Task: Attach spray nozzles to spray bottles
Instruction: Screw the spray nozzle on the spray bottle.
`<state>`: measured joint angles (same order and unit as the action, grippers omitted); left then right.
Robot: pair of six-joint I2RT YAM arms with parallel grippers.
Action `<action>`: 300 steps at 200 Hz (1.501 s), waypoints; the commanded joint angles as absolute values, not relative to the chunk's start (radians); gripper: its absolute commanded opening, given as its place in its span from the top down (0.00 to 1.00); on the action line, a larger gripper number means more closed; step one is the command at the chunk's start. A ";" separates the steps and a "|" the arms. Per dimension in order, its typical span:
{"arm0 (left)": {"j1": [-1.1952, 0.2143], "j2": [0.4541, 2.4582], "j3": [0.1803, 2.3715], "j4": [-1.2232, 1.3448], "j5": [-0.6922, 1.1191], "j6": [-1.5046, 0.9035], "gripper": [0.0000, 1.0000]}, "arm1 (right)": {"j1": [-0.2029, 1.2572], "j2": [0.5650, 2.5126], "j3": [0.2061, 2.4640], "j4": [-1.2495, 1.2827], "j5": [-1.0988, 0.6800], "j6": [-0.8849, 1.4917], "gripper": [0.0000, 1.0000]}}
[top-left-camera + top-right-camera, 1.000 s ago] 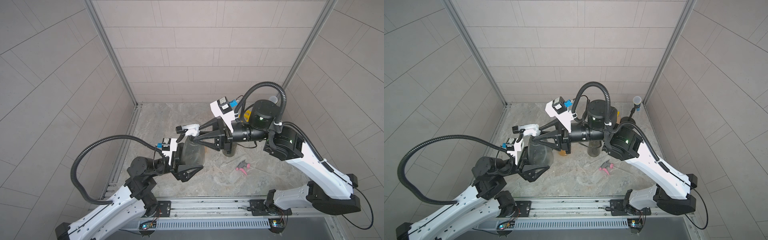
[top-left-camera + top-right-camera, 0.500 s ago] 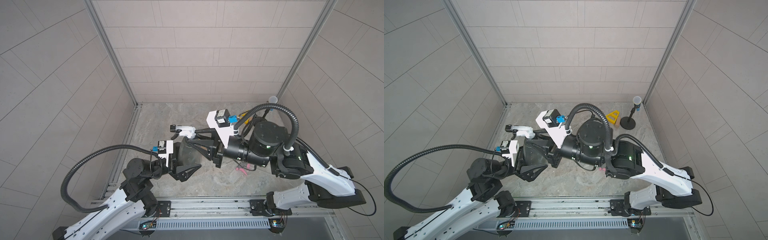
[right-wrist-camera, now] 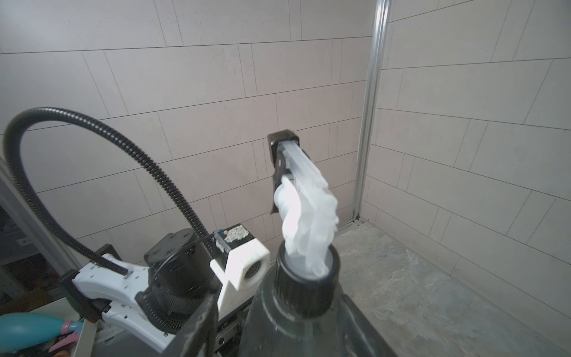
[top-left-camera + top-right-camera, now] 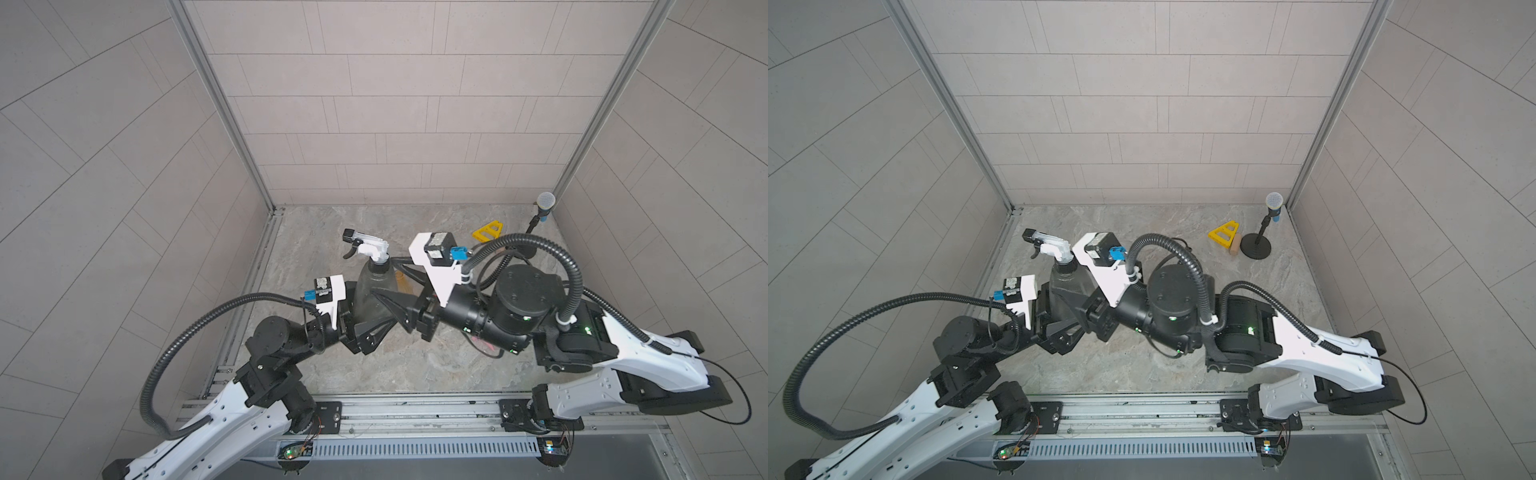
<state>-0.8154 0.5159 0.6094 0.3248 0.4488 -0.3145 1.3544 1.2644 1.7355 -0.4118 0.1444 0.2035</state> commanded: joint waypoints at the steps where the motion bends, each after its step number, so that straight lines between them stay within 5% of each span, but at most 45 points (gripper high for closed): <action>1: -0.810 0.510 0.617 0.372 0.458 -0.344 1.00 | 1.200 1.192 1.733 -0.444 -0.253 0.232 0.35; 40: -0.808 0.536 0.607 0.434 0.555 -0.390 1.00 | 1.009 1.266 1.828 -0.482 -0.637 0.260 0.33; 86: -0.808 0.563 0.612 0.452 0.614 -0.407 1.00 | 1.011 1.351 1.919 -0.546 -0.644 0.224 0.36; 119: -0.809 0.573 0.614 0.453 0.629 -0.407 1.00 | 1.020 1.364 1.913 -0.523 -0.620 0.242 0.52; 176: -0.809 0.562 0.619 0.404 0.539 -0.371 1.00 | 1.101 1.371 1.899 -0.524 -0.448 0.273 0.73; 252: -0.810 0.553 0.634 0.339 0.411 -0.306 1.00 | 1.387 1.413 1.826 -0.485 0.082 0.374 0.81; 263: -0.810 0.545 0.631 0.331 0.398 -0.303 1.00 | 1.393 1.420 1.826 -0.477 0.093 0.386 0.78; 300: -0.811 0.518 0.622 0.327 0.405 -0.317 1.00 | 1.328 1.293 1.790 -0.487 0.035 0.280 0.43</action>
<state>-0.8204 0.5217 0.6094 0.3286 0.5018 -0.3206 1.3392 1.3571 1.8332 -0.4217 0.1238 0.2924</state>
